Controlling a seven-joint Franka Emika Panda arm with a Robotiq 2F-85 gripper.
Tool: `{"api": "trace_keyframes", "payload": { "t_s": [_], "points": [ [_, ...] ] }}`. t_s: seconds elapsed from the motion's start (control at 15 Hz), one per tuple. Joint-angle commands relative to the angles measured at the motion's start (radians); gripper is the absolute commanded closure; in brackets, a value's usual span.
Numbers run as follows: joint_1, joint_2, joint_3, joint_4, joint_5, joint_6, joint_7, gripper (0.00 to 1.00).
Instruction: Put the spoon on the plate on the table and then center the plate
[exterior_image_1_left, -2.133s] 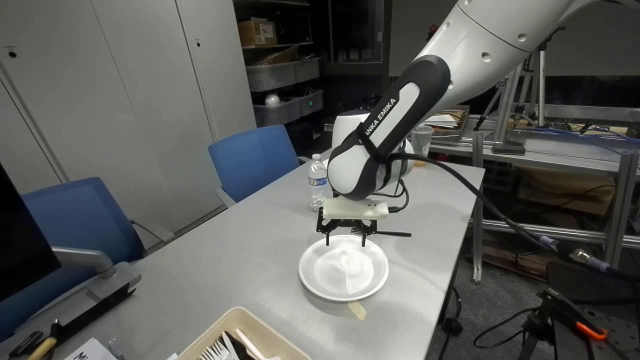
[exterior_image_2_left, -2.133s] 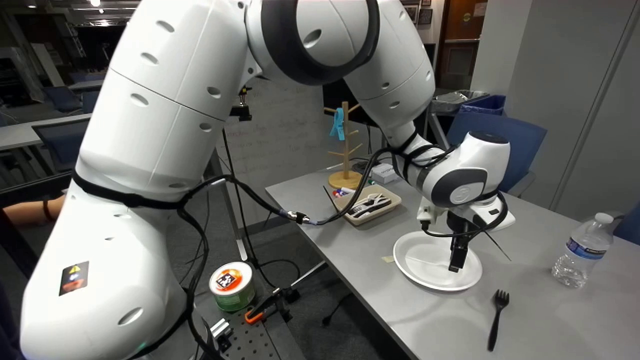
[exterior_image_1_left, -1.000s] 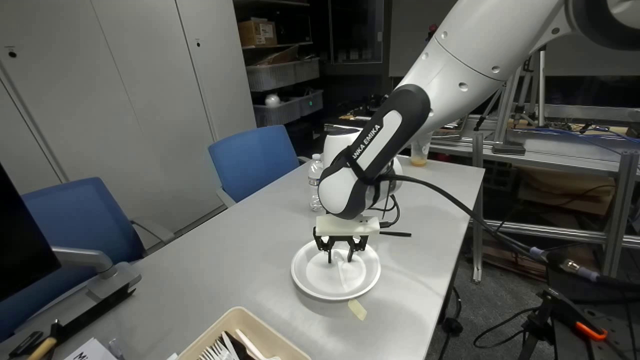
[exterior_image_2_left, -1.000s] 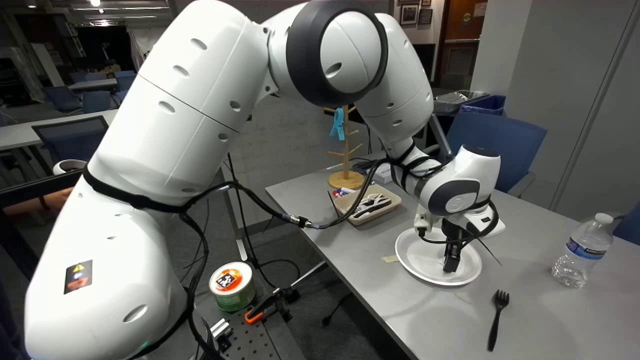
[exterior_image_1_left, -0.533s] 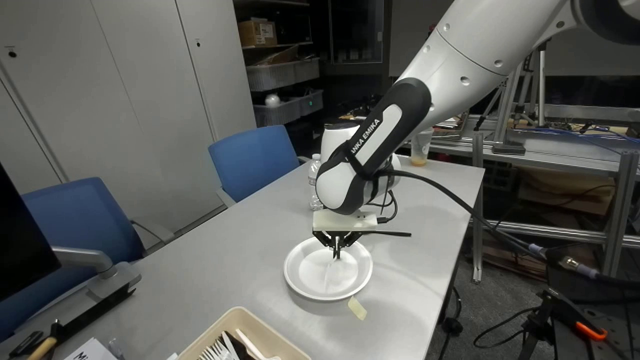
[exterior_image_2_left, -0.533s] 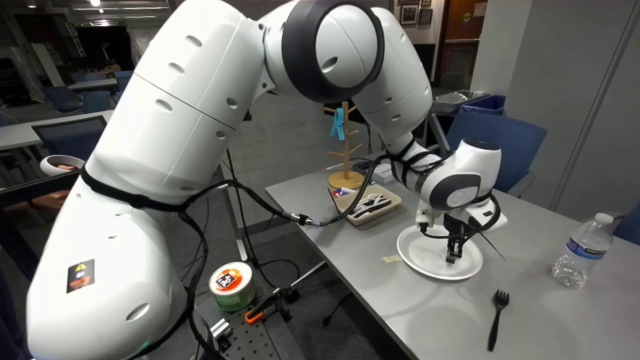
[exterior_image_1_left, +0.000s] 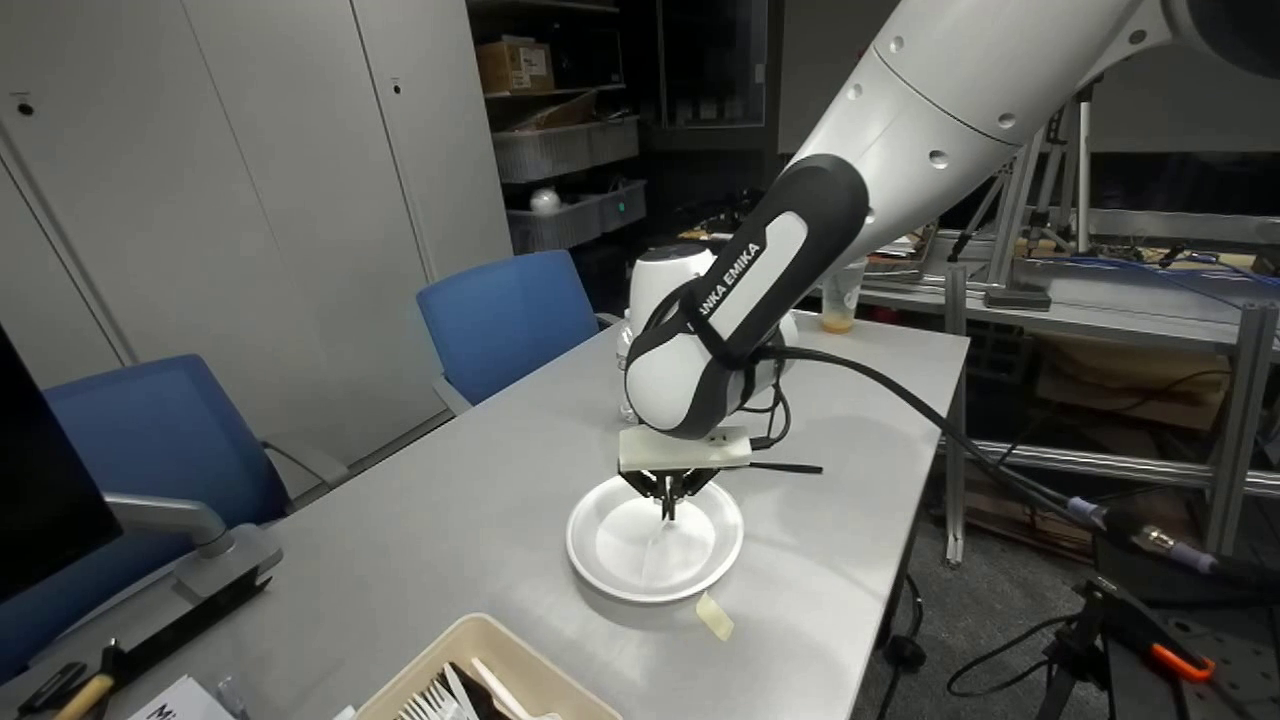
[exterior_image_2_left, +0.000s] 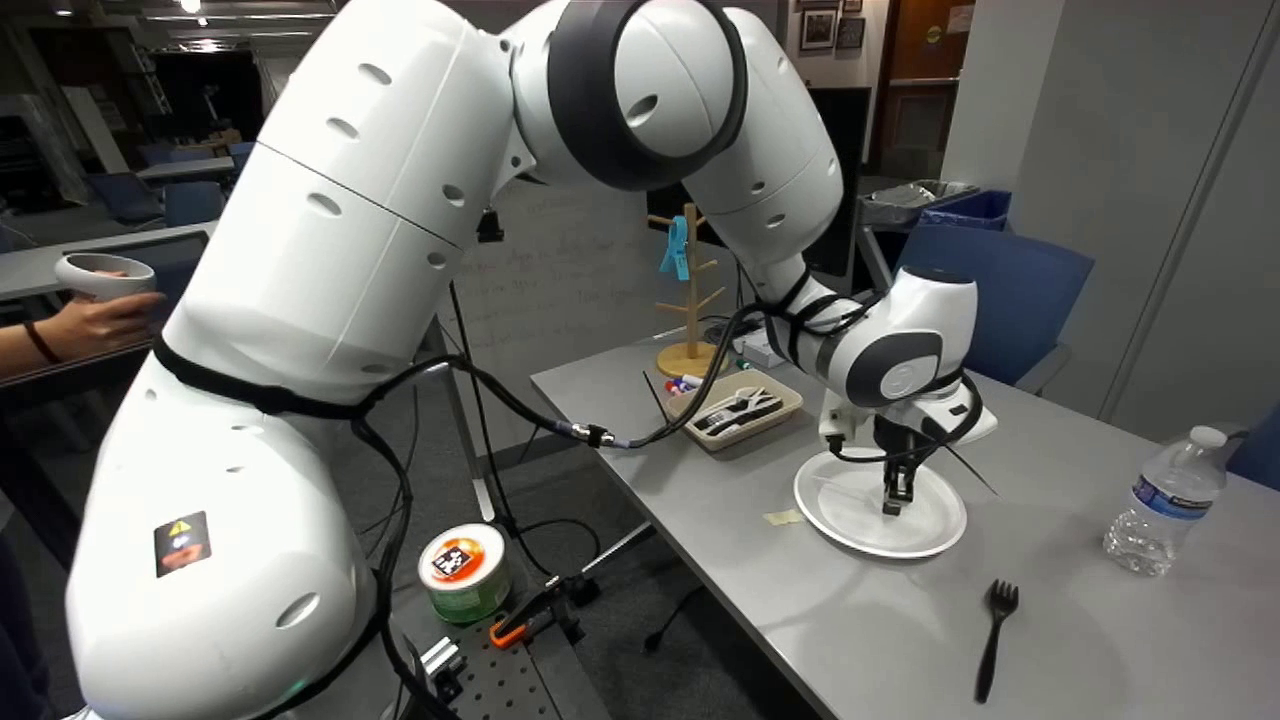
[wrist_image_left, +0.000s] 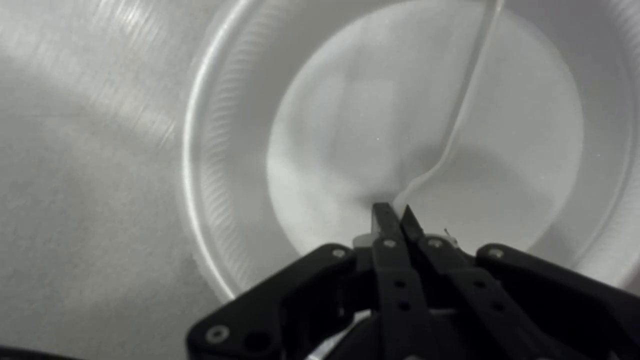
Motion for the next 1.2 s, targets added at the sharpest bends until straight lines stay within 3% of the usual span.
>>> {"api": "trace_keyframes", "payload": {
  "t_s": [0.0,0.6,1.13],
  "points": [
    [0.073,-0.048,-0.027,-0.043,-0.056,0.009,0.046,0.99],
    [0.236,-0.119,-0.123,-0.074,-0.329,-0.005,0.166,0.99],
    [0.209,-0.230,0.016,-0.122,-0.380,-0.181,0.010,0.99]
  ]
}}
